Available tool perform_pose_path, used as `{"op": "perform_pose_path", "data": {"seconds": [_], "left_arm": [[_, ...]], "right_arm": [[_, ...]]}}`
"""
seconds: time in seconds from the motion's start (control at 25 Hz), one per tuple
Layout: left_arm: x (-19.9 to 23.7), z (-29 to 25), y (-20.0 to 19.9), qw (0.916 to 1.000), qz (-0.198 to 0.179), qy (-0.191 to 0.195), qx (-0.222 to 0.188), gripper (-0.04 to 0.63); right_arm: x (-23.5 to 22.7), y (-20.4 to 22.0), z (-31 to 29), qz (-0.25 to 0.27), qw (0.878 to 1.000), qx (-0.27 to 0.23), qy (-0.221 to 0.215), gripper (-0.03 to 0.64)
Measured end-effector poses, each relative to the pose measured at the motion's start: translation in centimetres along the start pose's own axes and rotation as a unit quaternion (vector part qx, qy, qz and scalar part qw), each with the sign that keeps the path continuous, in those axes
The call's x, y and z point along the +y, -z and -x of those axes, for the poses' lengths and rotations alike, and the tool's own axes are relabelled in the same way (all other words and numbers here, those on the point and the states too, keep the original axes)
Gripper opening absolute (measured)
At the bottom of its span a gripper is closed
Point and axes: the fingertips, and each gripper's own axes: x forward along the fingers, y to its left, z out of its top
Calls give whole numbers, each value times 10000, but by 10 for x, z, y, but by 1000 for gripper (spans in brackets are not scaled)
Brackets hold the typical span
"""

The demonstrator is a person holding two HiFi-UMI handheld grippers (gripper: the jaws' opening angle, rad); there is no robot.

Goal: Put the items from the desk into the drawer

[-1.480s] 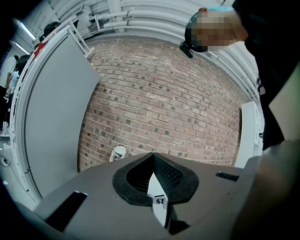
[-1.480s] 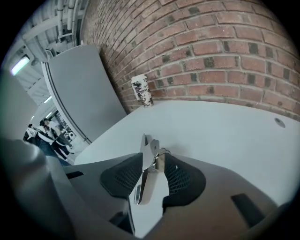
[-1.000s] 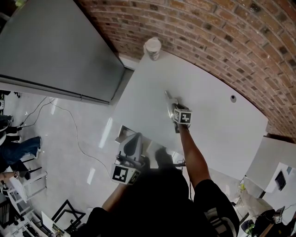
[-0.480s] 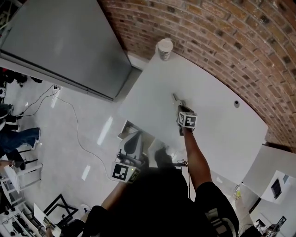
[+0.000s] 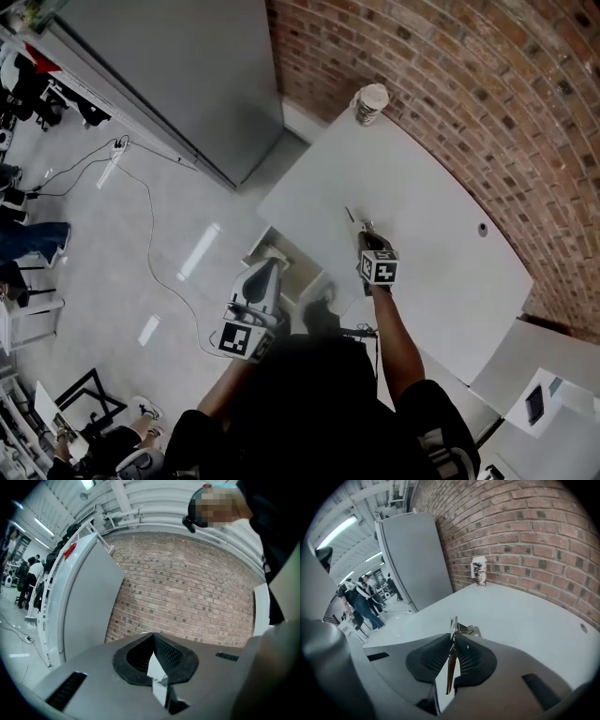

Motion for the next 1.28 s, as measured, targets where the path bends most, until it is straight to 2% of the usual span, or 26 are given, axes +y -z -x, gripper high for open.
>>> {"op": "perform_pose_path", "data": {"seconds": [0.24, 0.36, 0.56, 0.68, 0.96, 1.28], "left_arm": [[27, 33, 2, 9998, 65, -208, 3, 5], [38, 47, -1, 9994, 125, -284, -126, 5], [59, 68, 8, 9990, 202, -388, 28, 5], [71, 76, 6, 9989, 239, -387, -62, 5], [94, 92, 16, 9982, 379, -458, 81, 5], [106, 100, 32, 9979, 454, -406, 236, 5]], "right_arm": [[78, 16, 11, 379, 9980, 94, -498, 32], [114, 24, 14, 618, 9954, 168, -718, 31], [174, 34, 14, 1023, 9875, 209, -1178, 32], [205, 48, 11, 1269, 9812, 332, -1413, 32], [253, 78, -3, 1487, 9722, 605, -1707, 31], [263, 119, -40, 1449, 9697, 1081, -1645, 31]]}}
